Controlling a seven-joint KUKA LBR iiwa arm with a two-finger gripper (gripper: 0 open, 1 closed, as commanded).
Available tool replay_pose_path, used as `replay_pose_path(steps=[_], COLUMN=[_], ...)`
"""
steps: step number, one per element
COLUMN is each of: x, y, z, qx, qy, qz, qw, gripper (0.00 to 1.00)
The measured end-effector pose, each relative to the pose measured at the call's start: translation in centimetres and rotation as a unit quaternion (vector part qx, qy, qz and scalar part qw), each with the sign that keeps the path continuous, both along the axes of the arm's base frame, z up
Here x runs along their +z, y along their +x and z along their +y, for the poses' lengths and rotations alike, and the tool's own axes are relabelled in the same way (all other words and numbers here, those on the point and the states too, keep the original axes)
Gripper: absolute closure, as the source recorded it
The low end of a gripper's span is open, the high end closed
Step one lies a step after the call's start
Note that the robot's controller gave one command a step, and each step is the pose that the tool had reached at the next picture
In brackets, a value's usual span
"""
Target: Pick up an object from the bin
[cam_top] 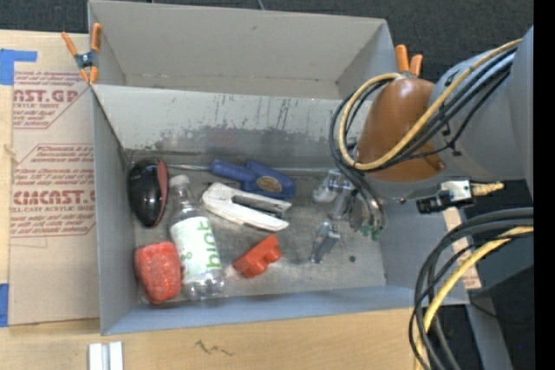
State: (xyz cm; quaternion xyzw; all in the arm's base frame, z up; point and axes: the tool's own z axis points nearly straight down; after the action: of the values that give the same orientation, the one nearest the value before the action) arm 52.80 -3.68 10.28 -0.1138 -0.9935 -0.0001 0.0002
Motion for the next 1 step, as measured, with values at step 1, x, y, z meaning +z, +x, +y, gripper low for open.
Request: replay_pose_path(steps=[1], x=[-0.8], y=[1.12], z=[4.29], qx=[-0.044], qy=[0.0], qz=[-0.0009], qw=[0.999], gripper=[0.0])
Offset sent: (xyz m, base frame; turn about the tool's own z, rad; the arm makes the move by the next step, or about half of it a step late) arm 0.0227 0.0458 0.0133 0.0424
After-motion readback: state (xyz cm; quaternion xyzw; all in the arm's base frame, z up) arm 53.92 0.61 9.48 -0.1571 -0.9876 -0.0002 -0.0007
